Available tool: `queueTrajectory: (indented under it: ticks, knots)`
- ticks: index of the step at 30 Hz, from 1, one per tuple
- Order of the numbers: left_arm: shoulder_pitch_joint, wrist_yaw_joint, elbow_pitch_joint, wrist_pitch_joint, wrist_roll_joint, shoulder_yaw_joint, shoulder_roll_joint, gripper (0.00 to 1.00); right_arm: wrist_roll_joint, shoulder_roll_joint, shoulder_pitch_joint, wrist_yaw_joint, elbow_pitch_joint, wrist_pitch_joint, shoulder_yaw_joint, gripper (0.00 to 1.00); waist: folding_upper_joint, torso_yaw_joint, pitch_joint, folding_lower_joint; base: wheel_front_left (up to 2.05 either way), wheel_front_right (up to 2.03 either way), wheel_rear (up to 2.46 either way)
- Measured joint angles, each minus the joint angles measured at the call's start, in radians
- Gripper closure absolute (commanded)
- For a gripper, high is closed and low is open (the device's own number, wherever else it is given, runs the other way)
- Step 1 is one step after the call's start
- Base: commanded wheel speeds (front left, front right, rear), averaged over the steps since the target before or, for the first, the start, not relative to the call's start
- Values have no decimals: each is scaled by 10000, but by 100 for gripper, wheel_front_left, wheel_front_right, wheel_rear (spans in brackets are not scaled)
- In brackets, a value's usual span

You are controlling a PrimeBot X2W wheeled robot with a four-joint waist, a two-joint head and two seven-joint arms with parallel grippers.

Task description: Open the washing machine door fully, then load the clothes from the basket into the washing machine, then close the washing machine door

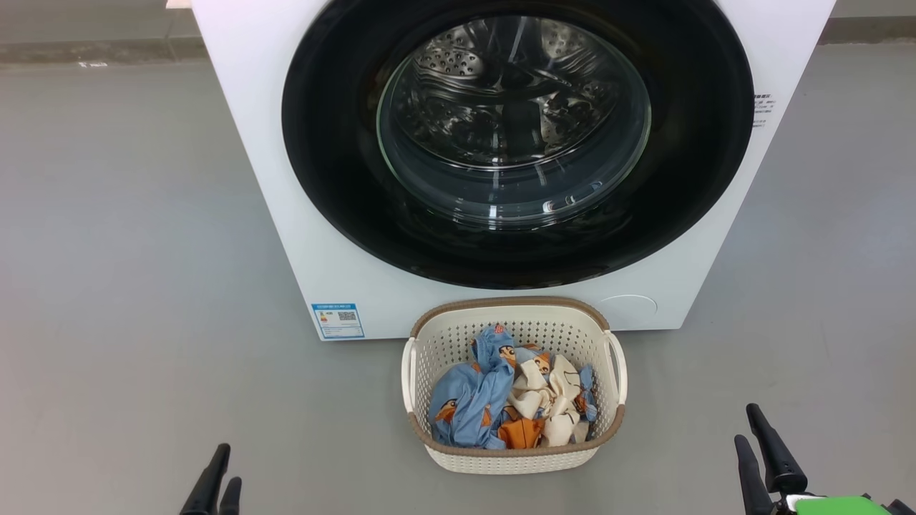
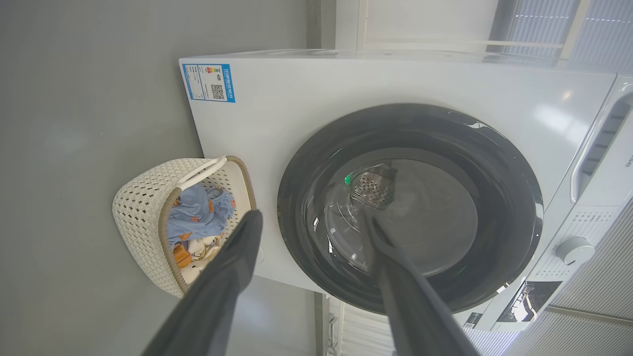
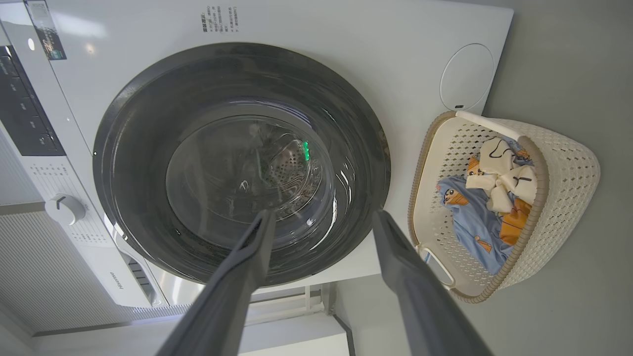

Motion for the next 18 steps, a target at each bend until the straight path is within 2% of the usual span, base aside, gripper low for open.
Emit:
queueTrajectory:
  ticks: [4, 8, 18]
  knots:
    - [-14, 0, -10, -121, 0, -81, 4, 0, -4, -2, 0, 0, -58, -138, 27, 0, 0, 6, -34, 18, 0, 0, 0]
    - [-14, 0, -42, -249, 21, -171, 6, 0, -21, -2, 0, 0, -132, -263, 73, 0, 0, 10, -20, 0, 0, 0, 0]
    - [-15, 0, -132, -520, 529, -205, 17, 0, -504, -6, -1, 0, -364, -514, 245, 0, 0, 20, -20, -3, 0, 0, 0]
